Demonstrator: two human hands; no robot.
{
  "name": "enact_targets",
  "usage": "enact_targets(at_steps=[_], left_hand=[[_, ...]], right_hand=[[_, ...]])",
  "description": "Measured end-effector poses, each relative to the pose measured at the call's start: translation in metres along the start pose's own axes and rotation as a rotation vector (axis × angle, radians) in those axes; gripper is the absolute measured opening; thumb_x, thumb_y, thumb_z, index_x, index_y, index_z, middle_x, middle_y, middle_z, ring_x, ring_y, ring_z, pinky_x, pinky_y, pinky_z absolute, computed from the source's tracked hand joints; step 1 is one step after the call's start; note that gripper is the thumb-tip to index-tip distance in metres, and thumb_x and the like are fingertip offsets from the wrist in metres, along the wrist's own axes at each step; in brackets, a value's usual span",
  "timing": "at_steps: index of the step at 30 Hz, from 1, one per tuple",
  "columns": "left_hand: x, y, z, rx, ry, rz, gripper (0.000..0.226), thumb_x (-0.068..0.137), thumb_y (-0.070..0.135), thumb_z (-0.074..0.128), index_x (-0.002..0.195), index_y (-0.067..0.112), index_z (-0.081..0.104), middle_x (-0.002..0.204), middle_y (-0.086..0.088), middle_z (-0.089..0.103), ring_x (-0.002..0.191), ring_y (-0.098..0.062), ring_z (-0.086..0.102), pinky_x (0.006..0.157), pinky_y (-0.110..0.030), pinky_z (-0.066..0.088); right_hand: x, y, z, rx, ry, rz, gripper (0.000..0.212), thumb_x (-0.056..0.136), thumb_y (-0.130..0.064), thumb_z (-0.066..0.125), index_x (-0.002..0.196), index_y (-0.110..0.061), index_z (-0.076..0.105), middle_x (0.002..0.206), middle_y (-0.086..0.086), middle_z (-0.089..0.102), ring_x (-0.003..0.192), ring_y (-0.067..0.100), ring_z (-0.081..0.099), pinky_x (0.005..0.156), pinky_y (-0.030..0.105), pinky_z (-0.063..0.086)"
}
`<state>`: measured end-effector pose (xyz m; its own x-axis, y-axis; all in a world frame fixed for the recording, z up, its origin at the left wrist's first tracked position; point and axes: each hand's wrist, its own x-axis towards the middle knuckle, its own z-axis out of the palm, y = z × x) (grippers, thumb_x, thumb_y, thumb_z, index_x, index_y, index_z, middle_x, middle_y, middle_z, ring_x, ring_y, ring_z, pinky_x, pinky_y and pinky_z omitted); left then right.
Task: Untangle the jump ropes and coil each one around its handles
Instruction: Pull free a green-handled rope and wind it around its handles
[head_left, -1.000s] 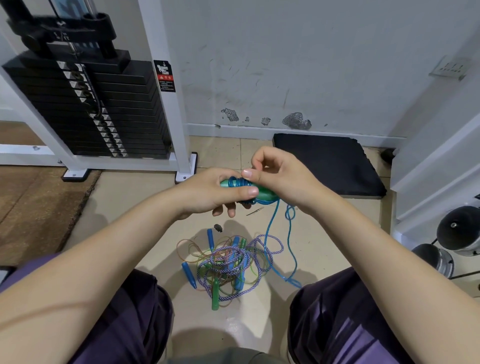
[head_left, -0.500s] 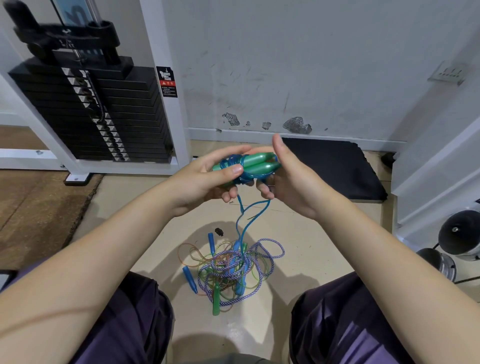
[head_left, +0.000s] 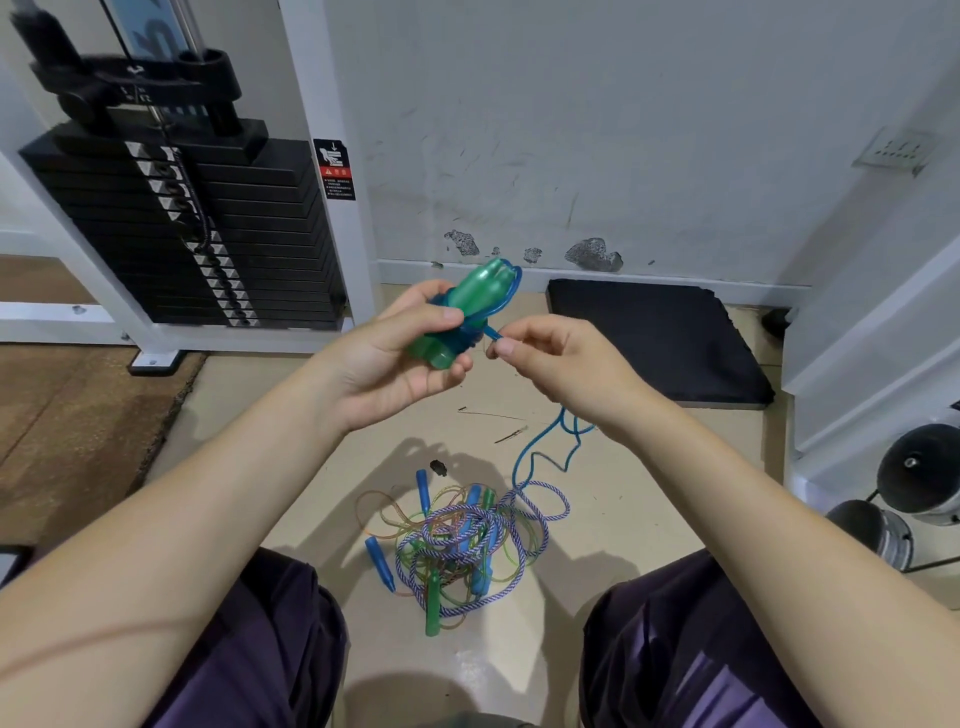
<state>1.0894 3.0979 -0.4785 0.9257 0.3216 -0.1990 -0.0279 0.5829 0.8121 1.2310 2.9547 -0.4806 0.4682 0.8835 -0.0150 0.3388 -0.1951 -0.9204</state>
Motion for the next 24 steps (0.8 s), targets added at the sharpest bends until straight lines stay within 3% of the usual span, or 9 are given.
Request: enact_targets(at_steps=[2,6,10,13,16,18,21,24], left_hand=[[0.0,-0.001,0.002,0.028,0.01,-0.008,0.039,0.077,0.009,0.064,0.112,0.02,0.05,0.089,-0.011,0.061,0.06,-0.018,0.058,0.056,-0.023,0.053],[0.0,-0.004,0.005,0.131,0.087,0.024,0.057,0.073,0.001,0.078,0.117,0.019,0.048,0.084,-0.005,0.061,0.06,-0.017,0.057,0.056,-0.021,0.051],[0.004,-0.009,0.008,0.119,0.208,0.083,0.047,0.073,0.01,0.074,0.112,0.019,0.049,0.093,-0.01,0.064,0.057,-0.017,0.059,0.057,-0.022,0.054],[0.009,-0.002,-0.002,0.096,0.356,0.163,0.04,0.084,0.008,0.072,0.115,0.019,0.049,0.105,-0.015,0.065,0.058,-0.015,0.06,0.059,-0.022,0.054],[0.01,0.002,-0.015,0.244,0.429,0.211,0.042,0.086,0.011,0.074,0.121,0.017,0.051,0.098,-0.012,0.068,0.056,-0.014,0.059,0.06,-0.024,0.053],[0.011,-0.002,-0.017,0.435,0.418,0.2,0.042,0.084,0.011,0.076,0.12,0.018,0.056,0.089,-0.009,0.067,0.055,-0.016,0.059,0.057,-0.027,0.052],[0.011,-0.006,-0.017,0.566,0.35,0.087,0.042,0.083,0.013,0.077,0.121,0.014,0.06,0.088,-0.013,0.067,0.053,-0.016,0.059,0.05,-0.024,0.051],[0.007,-0.006,-0.015,0.678,0.158,-0.078,0.04,0.084,0.011,0.074,0.123,0.008,0.061,0.093,-0.018,0.07,0.052,-0.016,0.058,0.047,-0.023,0.05]], right_hand=[[-0.001,-0.001,0.002,-0.06,-0.008,-0.022,0.021,0.098,-0.022,0.057,0.09,-0.006,0.07,0.063,0.004,0.043,0.057,0.016,0.033,0.049,0.02,0.026],[-0.001,-0.002,0.002,-0.125,-0.012,0.003,0.026,0.098,-0.026,0.057,0.076,-0.012,0.062,0.056,-0.002,0.043,0.051,0.011,0.034,0.049,0.022,0.03],[-0.001,-0.002,0.005,-0.283,-0.021,-0.018,0.024,0.097,-0.029,0.056,0.08,-0.015,0.066,0.061,-0.001,0.048,0.057,0.011,0.04,0.055,0.027,0.033],[-0.003,-0.005,0.003,-0.356,-0.058,-0.018,0.021,0.098,-0.028,0.054,0.086,-0.018,0.068,0.054,-0.007,0.042,0.046,0.005,0.038,0.048,0.02,0.03],[-0.006,-0.009,0.001,-0.445,-0.056,-0.091,0.02,0.098,-0.027,0.054,0.089,-0.018,0.07,0.052,-0.007,0.039,0.048,0.007,0.04,0.047,0.018,0.027],[-0.008,-0.011,0.0,-0.515,-0.031,-0.166,0.018,0.097,-0.028,0.056,0.09,-0.018,0.07,0.054,-0.009,0.045,0.053,0.006,0.044,0.051,0.019,0.031],[-0.008,-0.01,-0.005,-0.572,0.039,-0.271,0.016,0.095,-0.031,0.061,0.093,-0.019,0.072,0.067,-0.006,0.061,0.062,0.011,0.052,0.063,0.033,0.046],[-0.006,-0.008,-0.012,-0.555,0.098,-0.368,0.013,0.091,-0.027,0.064,0.09,-0.018,0.074,0.078,-0.004,0.066,0.073,0.017,0.058,0.067,0.039,0.049]])
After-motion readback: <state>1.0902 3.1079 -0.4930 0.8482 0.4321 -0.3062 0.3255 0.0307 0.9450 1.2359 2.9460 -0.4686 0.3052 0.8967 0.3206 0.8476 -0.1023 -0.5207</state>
